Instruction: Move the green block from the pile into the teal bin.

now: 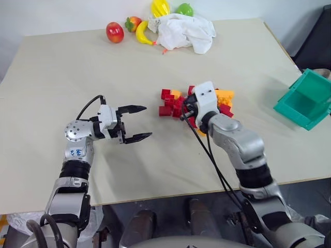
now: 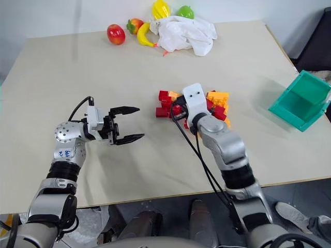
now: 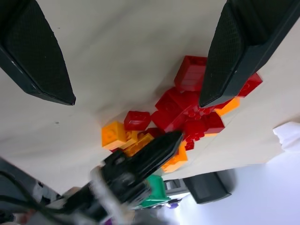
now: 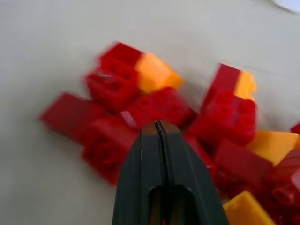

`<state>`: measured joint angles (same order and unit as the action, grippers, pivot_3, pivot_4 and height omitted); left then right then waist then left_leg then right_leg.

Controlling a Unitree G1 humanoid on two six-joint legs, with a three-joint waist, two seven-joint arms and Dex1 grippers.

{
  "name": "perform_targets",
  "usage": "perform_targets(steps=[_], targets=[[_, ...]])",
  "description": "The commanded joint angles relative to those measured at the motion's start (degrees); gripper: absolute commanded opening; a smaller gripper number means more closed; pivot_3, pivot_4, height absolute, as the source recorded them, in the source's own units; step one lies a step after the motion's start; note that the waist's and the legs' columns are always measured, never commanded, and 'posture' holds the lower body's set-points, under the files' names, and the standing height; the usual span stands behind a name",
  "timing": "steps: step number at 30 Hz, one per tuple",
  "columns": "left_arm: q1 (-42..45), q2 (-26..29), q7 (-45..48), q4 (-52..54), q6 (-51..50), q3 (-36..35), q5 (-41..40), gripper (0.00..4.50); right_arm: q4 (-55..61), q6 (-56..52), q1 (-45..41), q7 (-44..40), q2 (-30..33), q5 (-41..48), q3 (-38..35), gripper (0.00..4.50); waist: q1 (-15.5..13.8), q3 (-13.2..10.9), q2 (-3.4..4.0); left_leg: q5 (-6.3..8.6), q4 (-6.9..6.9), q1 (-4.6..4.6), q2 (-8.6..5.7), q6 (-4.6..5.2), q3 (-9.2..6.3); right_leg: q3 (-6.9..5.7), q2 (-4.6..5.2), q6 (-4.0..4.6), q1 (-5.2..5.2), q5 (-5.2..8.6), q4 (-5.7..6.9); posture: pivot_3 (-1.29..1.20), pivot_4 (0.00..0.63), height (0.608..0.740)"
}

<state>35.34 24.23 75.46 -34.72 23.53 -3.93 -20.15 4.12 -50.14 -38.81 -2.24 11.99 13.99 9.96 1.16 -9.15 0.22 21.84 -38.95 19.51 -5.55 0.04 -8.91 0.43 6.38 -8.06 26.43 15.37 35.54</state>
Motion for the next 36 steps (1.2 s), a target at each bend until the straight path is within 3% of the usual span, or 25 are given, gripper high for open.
perform_targets(steps=[1,10,15,21,25,30,36], targets=[[-0.4,-0.1,-0.5,1.1,0.7,-0.4,-0.4,4.50,0.9,-4.1,-0.6,3.4,0.0,-3.4,-2.6,0.02,0.3,0.0,0.00,0.00,-0.03,0.04,0.01,0.00,-0.02,0.00,-0.01,0.00,0.02,0.00,0.03,0.00,0.150,0.740],[-1.2,-0.3,-1.8,2.4,-2.2,-0.4,-0.8,4.50,8.4,-13.5,1.9,3.4,4.4,-6.2,-8.1,0.02,0.4,0.0,0.00,0.00,-0.18,0.11,-0.11,0.00,-0.03,0.04,0.07,-0.01,0.06,-0.01,0.14,0.00,0.150,0.740],[-1.1,-0.4,-5.8,3.4,-7.8,-1.2,-1.0,4.50,12.3,-15.6,5.5,-0.9,14.6,-7.2,-12.1,0.02,0.2,0.0,0.00,0.00,-0.17,0.12,-0.11,0.01,-0.01,0.06,0.08,-0.01,0.07,-0.01,0.15,0.00,0.150,0.740],[-1.0,1.0,-8.5,4.6,-15.6,-0.5,-0.2,4.50,16.3,-15.0,4.9,-7.1,19.8,-4.9,-12.4,0.02,0.6,0.0,0.00,-0.02,-0.18,0.15,-0.17,0.07,0.06,0.15,0.13,-0.10,0.10,-0.06,0.10,0.00,0.150,0.740],[-0.4,1.5,-9.8,5.0,-18.7,0.0,0.7,4.50,15.5,-13.8,3.3,-10.6,19.1,-3.3,-12.1,0.02,0.5,0.0,0.00,-0.01,-0.18,0.11,-0.08,0.04,0.11,0.18,0.07,-0.10,0.10,-0.06,0.11,0.00,0.150,0.740],[-0.4,1.3,-13.5,4.3,-11.9,0.6,4.8,4.50,9.5,-9.8,2.2,-11.6,15.1,-4.1,-8.2,0.02,0.3,0.0,-0.02,-0.02,-0.22,0.11,-0.16,0.05,0.09,0.16,0.10,-0.11,0.09,-0.07,0.11,0.00,0.150,0.740],[0.2,0.8,-13.7,3.2,-10.9,1.0,5.3,4.50,5.3,-6.4,1.8,-14.7,14.3,-4.8,-3.9,0.02,0.4,0.0,-0.01,-0.03,-0.22,0.17,-0.23,0.07,0.06,0.12,0.16,-0.12,0.12,-0.08,0.11,0.00,0.150,0.740]])
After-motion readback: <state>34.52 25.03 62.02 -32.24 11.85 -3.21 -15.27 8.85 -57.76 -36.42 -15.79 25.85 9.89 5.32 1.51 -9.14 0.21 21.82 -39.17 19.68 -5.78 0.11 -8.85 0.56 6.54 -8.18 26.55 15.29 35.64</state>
